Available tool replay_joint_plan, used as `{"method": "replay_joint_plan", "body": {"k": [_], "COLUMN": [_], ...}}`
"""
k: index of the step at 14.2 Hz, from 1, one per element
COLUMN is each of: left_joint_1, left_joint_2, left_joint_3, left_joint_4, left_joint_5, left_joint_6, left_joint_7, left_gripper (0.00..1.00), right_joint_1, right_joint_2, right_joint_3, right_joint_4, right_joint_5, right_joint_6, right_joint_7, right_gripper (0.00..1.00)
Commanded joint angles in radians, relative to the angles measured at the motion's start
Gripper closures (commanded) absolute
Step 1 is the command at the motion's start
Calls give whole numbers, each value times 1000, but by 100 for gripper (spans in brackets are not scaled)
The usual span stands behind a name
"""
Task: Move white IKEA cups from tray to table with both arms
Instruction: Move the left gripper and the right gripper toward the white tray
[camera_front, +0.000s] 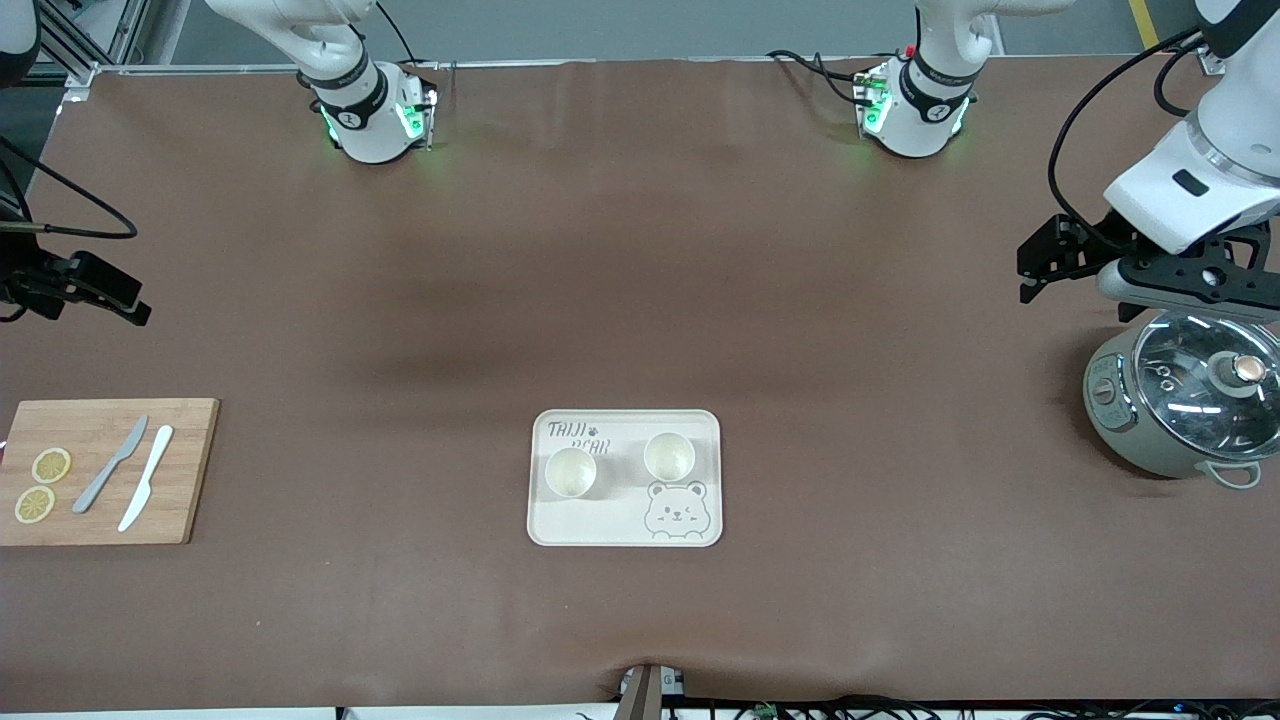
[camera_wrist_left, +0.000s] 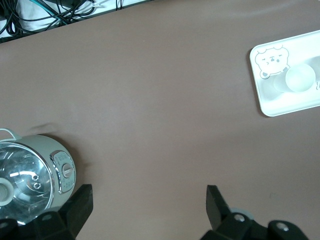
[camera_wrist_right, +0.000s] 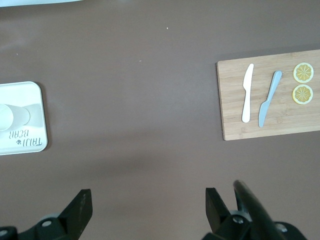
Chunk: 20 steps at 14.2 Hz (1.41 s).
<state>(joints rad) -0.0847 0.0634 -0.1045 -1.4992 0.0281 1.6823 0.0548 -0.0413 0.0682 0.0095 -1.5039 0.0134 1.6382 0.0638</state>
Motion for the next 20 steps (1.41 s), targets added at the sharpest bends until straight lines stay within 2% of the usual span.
{"method": "replay_joint_plan", "body": {"k": [1,4,5,8,11,13,16,18,20], "left_joint_1": [-1,-10,-13,-44,-88,-125,-156,-207,-236], "left_joint_2": [-5,7,51,113,173,231,338,389,439], "left_joint_3": [-10,-15,-17,-37,-38,-37,-37,-26,-26], "left_joint_4": [4,-2,-3,2,8,51,184,211,211], "left_joint_5": [24,-13,-54,-10,-5,-4,13,15,15], "left_joint_6": [4,13,26,45,108,132,134,154,233], "left_joint_7": [-18,-4,-16,-24,-127,-163,-227,-231,-304], "left_gripper": [0,0,0,0,0,0,0,0,0], "right_joint_1": [1,0,0,-2,-3,0,29,64,92], "right_joint_2": [-18,-18,-18,-16,-5,2,34,50,90], "right_joint_3": [4,4,4,4,4,4,6,7,6], "right_joint_4": [-18,-18,-18,-15,-3,-3,1,-7,-1], "right_joint_5": [-10,-10,-10,-15,-10,-6,-7,0,16], "right_joint_6": [5,6,8,8,2,2,0,-6,9], "right_joint_7": [-9,-10,-10,-10,-10,-12,-15,1,10], "right_gripper": [0,0,0,0,0,0,0,0,0]}}
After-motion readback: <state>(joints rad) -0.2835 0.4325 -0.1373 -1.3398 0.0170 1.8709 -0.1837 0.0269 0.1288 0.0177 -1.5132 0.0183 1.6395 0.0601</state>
